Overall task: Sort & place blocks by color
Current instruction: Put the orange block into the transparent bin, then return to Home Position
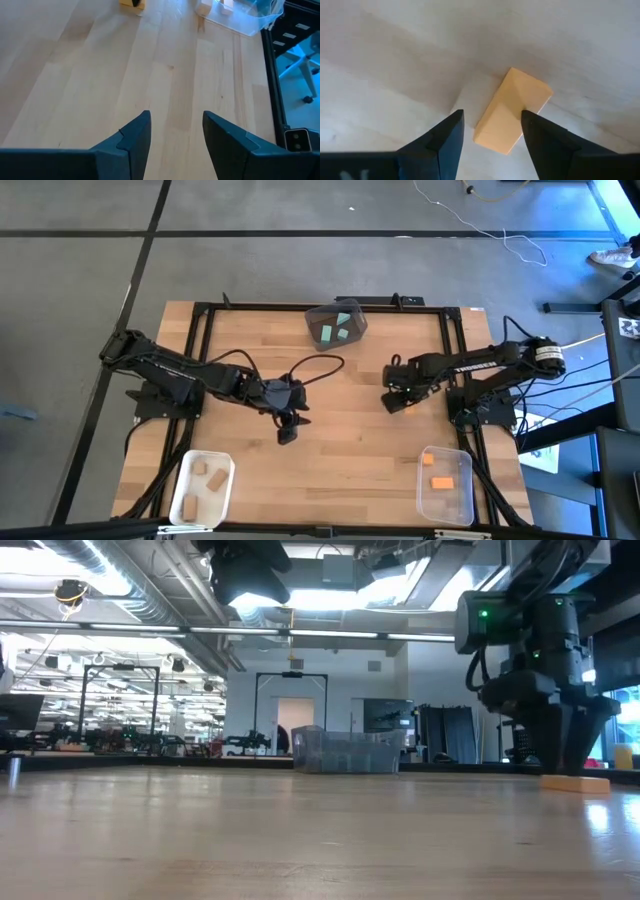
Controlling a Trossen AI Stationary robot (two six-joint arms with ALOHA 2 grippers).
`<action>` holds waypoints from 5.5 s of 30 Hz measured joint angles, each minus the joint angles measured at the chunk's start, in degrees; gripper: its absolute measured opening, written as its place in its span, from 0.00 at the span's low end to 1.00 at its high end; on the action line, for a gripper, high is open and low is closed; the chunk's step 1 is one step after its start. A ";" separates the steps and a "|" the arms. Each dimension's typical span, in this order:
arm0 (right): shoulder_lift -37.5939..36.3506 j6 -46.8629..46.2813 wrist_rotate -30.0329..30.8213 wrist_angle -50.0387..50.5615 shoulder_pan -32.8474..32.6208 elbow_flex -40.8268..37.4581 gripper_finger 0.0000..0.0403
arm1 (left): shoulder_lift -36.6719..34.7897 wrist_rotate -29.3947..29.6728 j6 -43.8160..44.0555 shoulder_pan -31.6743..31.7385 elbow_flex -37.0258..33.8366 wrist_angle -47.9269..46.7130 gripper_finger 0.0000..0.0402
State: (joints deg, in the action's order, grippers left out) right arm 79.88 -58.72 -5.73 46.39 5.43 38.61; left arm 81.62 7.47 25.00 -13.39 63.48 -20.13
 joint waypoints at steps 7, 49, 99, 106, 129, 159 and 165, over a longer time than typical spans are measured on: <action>-2.95 -5.18 3.76 1.76 -0.09 -0.05 0.50 | 0.00 -1.18 0.02 0.00 0.02 -1.25 0.42; -2.74 -18.70 3.80 2.43 -0.13 -2.49 0.50 | 0.00 -1.19 -0.03 0.00 0.02 -2.11 0.42; -2.78 2.78 -2.98 21.58 -27.49 26.60 0.32 | 0.00 -1.35 -3.44 0.00 0.02 -2.18 0.42; -2.78 -11.78 -7.67 20.77 -42.31 27.85 0.32 | 0.00 -2.54 -4.84 -0.02 0.02 -2.18 0.42; -2.63 -41.99 -6.82 4.68 -59.21 8.78 0.32 | 0.00 -2.52 -6.12 -0.02 0.02 -2.16 0.42; -2.65 -33.78 -11.40 -2.10 -52.25 5.38 0.27 | -7.79 -0.05 -7.64 4.33 0.09 -3.62 0.42; -2.84 -27.41 -15.42 -1.69 -49.75 6.58 0.03 | -10.32 -0.08 -7.70 6.14 0.07 -6.93 0.42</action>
State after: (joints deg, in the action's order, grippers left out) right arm 77.05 -86.13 -21.15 44.70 -44.32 45.19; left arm 71.30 7.39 17.30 -7.25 63.55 -27.06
